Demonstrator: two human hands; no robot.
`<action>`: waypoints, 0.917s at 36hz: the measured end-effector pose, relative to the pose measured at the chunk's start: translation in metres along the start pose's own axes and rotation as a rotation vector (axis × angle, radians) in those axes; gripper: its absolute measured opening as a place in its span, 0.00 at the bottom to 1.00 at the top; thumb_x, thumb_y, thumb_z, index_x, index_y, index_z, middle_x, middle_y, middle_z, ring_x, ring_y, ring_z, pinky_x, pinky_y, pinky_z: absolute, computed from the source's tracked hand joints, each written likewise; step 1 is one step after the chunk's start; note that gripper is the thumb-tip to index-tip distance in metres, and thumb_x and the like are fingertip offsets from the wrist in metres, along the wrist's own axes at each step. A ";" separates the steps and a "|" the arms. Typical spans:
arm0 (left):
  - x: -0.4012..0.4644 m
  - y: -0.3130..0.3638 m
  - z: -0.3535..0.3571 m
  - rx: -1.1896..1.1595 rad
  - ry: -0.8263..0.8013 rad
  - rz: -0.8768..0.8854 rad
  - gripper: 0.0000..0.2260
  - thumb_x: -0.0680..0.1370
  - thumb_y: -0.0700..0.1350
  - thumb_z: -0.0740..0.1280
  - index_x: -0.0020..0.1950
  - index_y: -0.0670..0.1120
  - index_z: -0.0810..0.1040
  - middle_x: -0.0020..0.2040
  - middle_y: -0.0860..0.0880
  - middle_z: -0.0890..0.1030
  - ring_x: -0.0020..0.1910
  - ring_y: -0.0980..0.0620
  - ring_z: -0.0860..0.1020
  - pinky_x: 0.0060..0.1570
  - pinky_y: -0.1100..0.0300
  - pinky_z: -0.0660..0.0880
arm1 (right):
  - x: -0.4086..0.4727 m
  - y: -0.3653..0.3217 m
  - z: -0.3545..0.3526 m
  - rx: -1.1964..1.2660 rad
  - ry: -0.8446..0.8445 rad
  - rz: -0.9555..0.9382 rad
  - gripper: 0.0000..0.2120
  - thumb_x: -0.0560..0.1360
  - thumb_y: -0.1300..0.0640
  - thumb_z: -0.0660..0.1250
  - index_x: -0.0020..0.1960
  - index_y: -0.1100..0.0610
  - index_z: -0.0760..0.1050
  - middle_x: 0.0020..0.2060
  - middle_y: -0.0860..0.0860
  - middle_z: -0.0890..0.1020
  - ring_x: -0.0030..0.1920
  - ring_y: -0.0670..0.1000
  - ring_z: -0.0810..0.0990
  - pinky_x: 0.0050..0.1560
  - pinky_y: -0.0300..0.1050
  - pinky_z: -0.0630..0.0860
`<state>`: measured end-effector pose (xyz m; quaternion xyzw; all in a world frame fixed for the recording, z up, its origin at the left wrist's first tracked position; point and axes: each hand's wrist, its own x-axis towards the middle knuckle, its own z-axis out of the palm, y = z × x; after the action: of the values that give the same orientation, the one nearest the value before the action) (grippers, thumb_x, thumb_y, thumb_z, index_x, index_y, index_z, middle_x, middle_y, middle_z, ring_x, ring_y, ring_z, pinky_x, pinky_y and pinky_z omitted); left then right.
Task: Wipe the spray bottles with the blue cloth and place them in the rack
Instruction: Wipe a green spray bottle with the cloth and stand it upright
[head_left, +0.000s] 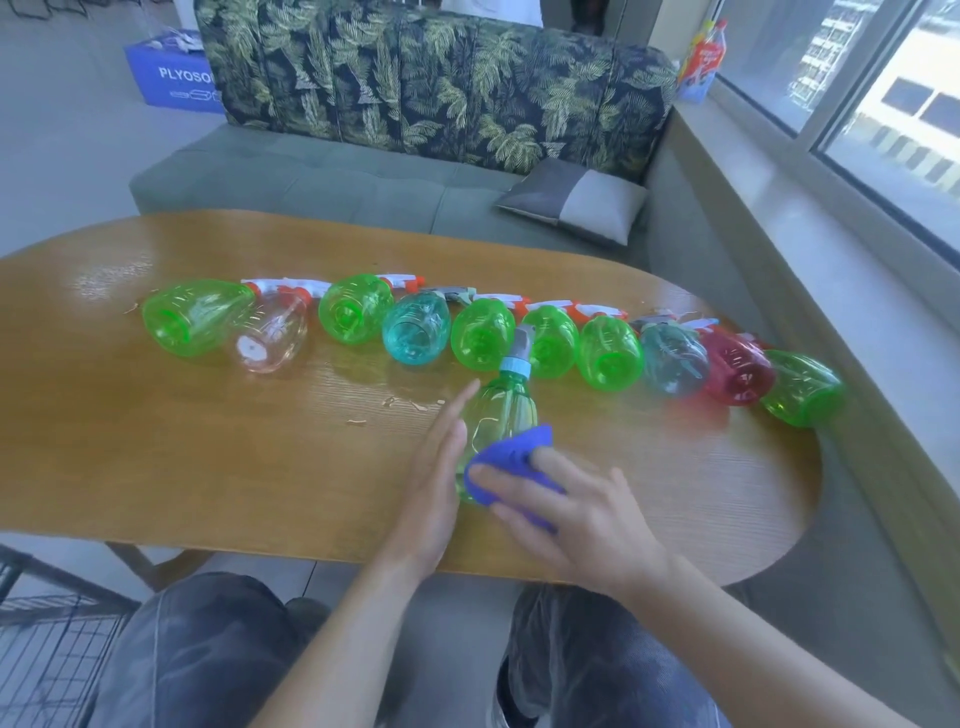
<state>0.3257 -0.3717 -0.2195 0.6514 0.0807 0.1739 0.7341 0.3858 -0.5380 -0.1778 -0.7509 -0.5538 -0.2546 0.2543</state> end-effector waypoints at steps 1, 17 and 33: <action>0.000 -0.001 0.000 -0.002 0.003 -0.003 0.21 0.87 0.57 0.56 0.80 0.60 0.72 0.79 0.68 0.71 0.81 0.66 0.63 0.80 0.55 0.59 | 0.006 0.004 0.000 0.032 0.046 0.081 0.13 0.85 0.48 0.64 0.64 0.49 0.84 0.44 0.48 0.74 0.40 0.48 0.75 0.37 0.38 0.69; 0.003 0.000 -0.002 -0.053 -0.005 -0.039 0.21 0.86 0.61 0.59 0.80 0.63 0.73 0.80 0.66 0.71 0.83 0.60 0.64 0.84 0.45 0.59 | -0.004 -0.002 0.029 0.214 0.119 0.291 0.13 0.85 0.51 0.65 0.66 0.51 0.82 0.47 0.51 0.77 0.41 0.50 0.78 0.41 0.47 0.79; -0.002 0.005 0.001 -0.051 0.035 0.016 0.30 0.78 0.60 0.72 0.80 0.64 0.71 0.80 0.66 0.70 0.82 0.63 0.64 0.83 0.42 0.60 | -0.020 -0.010 0.013 0.325 0.170 0.437 0.14 0.83 0.52 0.65 0.66 0.51 0.82 0.50 0.38 0.76 0.47 0.36 0.75 0.48 0.30 0.71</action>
<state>0.3232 -0.3729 -0.2143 0.6299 0.0840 0.1932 0.7476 0.3722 -0.5413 -0.1995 -0.7779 -0.3888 -0.1636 0.4658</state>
